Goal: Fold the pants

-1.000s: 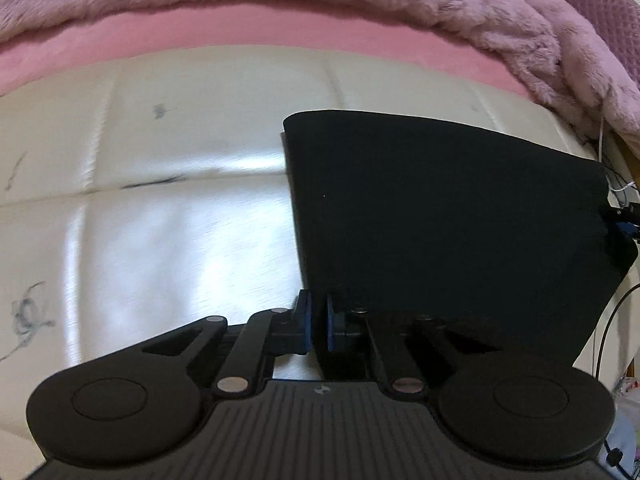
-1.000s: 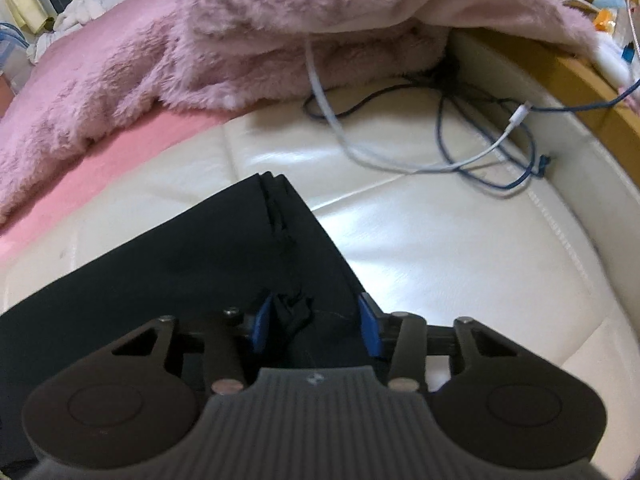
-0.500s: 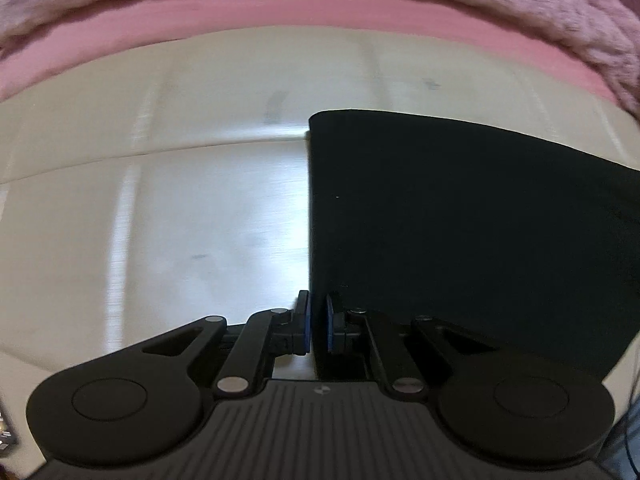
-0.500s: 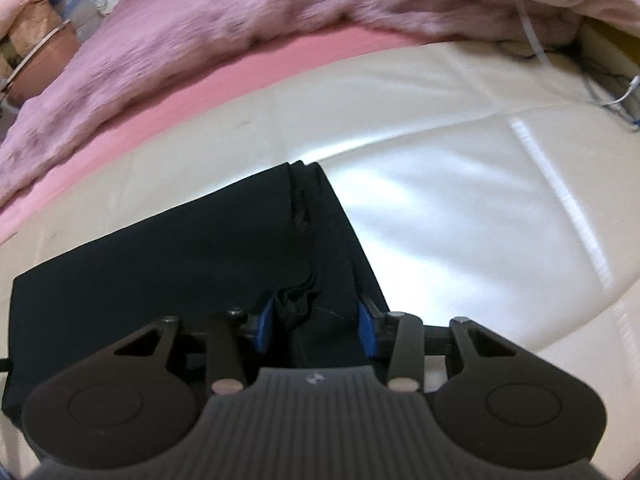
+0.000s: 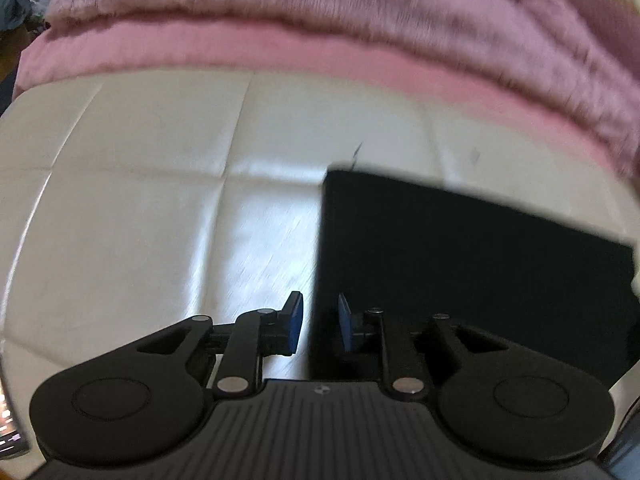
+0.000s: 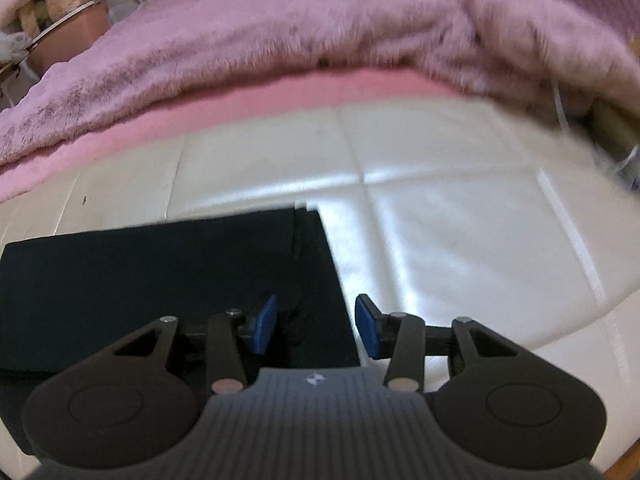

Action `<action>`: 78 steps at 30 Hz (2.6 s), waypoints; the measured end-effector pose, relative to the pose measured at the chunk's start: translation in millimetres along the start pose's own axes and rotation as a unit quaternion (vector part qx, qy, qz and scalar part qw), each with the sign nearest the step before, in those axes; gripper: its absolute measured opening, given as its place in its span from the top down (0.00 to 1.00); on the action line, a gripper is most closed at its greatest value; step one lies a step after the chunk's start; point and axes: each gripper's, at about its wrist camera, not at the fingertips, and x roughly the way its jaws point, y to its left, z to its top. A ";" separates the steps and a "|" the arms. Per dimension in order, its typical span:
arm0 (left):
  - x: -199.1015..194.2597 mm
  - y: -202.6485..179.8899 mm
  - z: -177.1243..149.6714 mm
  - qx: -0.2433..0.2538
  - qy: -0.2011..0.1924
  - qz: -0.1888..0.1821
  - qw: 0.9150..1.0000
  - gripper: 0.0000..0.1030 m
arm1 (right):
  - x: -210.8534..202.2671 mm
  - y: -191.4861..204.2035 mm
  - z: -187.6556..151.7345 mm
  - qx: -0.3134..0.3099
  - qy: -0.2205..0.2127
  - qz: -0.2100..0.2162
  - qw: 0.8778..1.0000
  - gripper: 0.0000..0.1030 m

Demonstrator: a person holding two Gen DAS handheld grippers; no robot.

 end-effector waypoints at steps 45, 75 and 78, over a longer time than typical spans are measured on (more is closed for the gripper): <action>41.5 54.2 -7.8 -0.120 -0.031 -0.130 0.984 0.46 | 32.8 125.0 1.0 -0.102 -0.040 0.164 0.980 0.88; 47.7 67.0 -6.0 -0.144 -0.009 -0.194 0.970 0.94 | 57.9 195.1 -30.3 -0.171 0.029 0.135 0.975 0.84; 40.4 74.7 -5.7 -0.158 -0.015 -0.178 0.971 0.94 | 56.8 201.4 -28.8 -0.170 0.037 0.145 0.974 0.83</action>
